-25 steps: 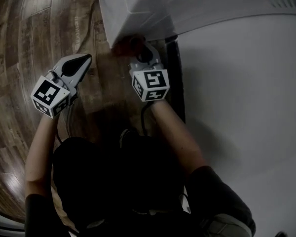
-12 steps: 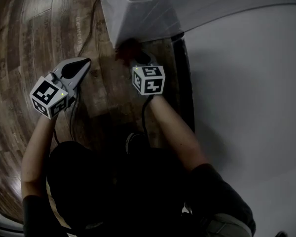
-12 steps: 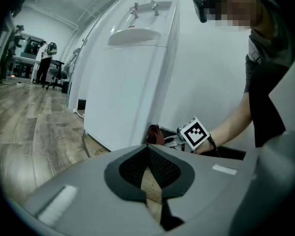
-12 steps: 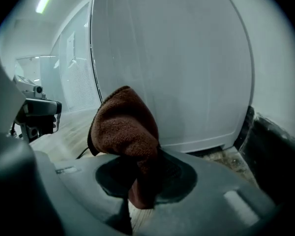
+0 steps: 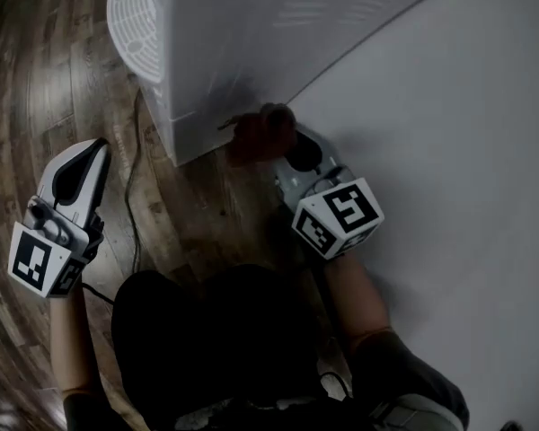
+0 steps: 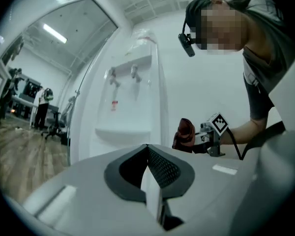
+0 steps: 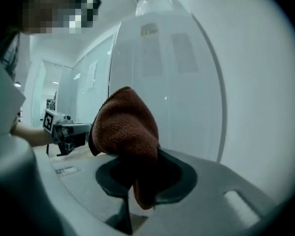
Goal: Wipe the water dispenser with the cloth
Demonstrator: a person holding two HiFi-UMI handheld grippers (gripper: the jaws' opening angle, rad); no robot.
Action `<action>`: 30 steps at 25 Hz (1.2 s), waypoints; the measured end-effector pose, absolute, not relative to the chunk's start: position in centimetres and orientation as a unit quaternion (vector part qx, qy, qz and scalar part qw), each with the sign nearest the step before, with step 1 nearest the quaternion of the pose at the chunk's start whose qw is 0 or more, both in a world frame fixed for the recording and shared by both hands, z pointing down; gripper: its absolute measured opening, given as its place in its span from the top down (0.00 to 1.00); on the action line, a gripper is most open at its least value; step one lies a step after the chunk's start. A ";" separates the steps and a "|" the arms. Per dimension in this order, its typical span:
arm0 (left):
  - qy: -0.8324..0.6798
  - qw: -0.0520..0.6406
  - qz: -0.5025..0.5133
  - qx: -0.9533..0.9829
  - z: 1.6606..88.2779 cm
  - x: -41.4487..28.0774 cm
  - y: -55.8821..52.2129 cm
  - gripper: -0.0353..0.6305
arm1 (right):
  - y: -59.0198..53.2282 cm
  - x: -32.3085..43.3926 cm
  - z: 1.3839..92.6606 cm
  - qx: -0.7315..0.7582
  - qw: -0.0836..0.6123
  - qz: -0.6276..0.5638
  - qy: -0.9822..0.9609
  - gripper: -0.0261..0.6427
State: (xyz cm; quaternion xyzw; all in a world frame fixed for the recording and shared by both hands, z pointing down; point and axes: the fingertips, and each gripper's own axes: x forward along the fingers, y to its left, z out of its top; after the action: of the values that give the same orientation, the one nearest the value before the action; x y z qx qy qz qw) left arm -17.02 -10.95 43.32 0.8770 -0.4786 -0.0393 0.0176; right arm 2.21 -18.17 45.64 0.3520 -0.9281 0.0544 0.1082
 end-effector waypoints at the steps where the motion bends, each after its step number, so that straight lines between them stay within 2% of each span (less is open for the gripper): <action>1: -0.473 -0.004 -0.039 0.880 41.0 -16.5 -10.8 0.92 | -18.2 2.5 41.9 0.356 0.087 0.036 -0.930 0.86; 6: -0.436 -0.158 0.006 0.886 30.9 -15.2 -10.4 0.92 | -18.9 2.9 25.4 0.400 0.019 -0.060 -0.915 0.86; 11: -0.440 -0.204 -0.027 0.874 24.2 -15.9 -11.2 0.92 | -19.3 2.7 13.4 0.432 -0.033 -0.153 -0.888 0.86; 17: -0.420 -0.265 -0.060 0.866 17.6 -12.5 -10.9 0.92 | -19.5 0.9 5.1 0.435 -0.077 -0.218 -0.870 0.86; 21: -0.403 -0.267 -0.020 0.875 20.2 -10.6 -11.3 0.92 | -21.3 1.1 6.8 0.450 -0.093 -0.168 -0.872 0.86; 30: -0.400 -0.123 0.000 0.908 35.4 -8.5 -12.6 0.92 | -22.7 2.2 25.0 0.427 -0.099 -0.061 -0.897 0.86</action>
State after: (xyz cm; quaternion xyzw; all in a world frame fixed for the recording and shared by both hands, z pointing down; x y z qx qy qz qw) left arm -8.48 -12.57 35.40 0.9084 -0.3995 0.0000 -0.1234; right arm 2.21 -22.73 24.96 0.4270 -0.8968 -0.0606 -0.0987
